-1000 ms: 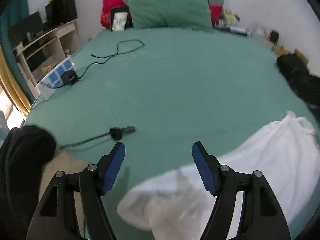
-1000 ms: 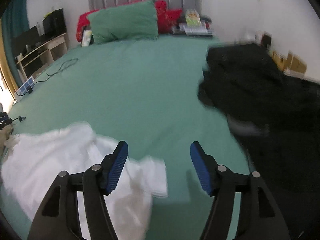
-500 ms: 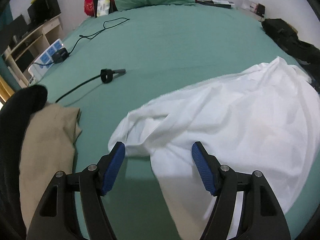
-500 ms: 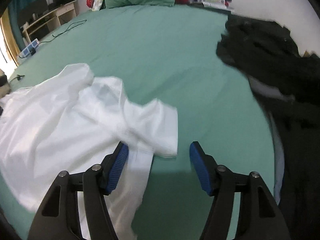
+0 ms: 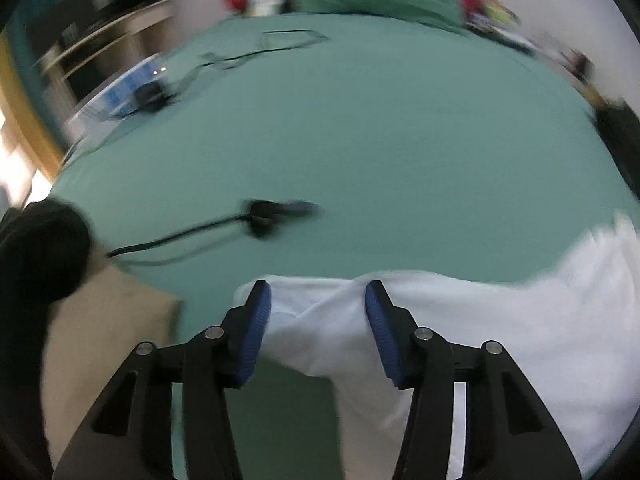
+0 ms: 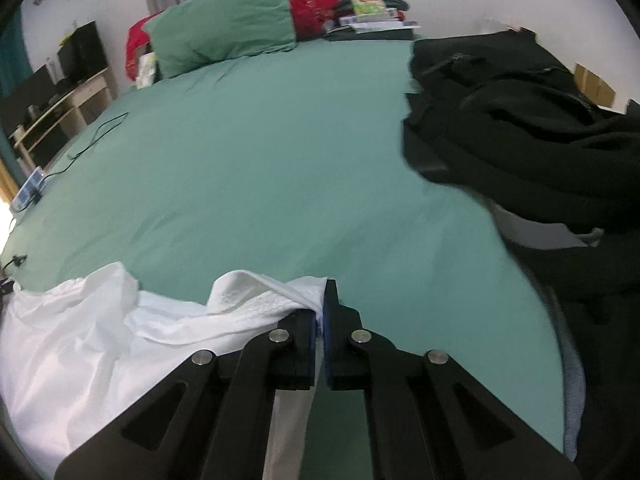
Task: Fold large clothes
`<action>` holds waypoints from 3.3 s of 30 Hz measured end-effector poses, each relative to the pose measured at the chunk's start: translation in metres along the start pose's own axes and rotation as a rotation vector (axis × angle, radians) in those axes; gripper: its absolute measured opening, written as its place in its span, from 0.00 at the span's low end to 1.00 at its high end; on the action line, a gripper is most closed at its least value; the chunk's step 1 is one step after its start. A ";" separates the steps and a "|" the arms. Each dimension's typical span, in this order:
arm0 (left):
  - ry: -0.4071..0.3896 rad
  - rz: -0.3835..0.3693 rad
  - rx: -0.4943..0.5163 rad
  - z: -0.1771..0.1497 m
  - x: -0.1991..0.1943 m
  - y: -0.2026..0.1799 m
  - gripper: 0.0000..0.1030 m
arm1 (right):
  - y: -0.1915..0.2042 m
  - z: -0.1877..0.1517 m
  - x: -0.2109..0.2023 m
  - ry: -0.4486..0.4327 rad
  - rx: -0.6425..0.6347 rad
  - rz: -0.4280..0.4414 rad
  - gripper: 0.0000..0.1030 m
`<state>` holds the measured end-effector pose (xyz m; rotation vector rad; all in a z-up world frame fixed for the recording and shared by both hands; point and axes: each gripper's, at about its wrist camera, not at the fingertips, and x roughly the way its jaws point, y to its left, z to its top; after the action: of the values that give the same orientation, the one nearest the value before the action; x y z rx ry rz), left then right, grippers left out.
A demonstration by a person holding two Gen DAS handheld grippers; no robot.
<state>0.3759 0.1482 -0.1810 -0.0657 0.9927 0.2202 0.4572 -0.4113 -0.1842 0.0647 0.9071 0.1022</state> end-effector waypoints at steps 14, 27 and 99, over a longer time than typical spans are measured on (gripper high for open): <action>0.028 -0.154 -0.071 -0.101 -0.070 0.005 0.62 | -0.019 -0.069 -0.083 0.026 0.180 0.044 0.65; 0.131 -0.237 -0.010 -0.148 -0.080 -0.023 0.10 | 0.021 -0.164 -0.108 0.081 0.250 0.139 0.10; -0.005 -0.212 0.223 -0.080 -0.072 -0.090 0.56 | 0.141 -0.063 -0.049 0.108 -0.233 0.191 0.42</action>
<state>0.2914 0.0368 -0.1690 0.0337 0.9924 -0.0851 0.3689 -0.2763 -0.1702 -0.0721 0.9904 0.3908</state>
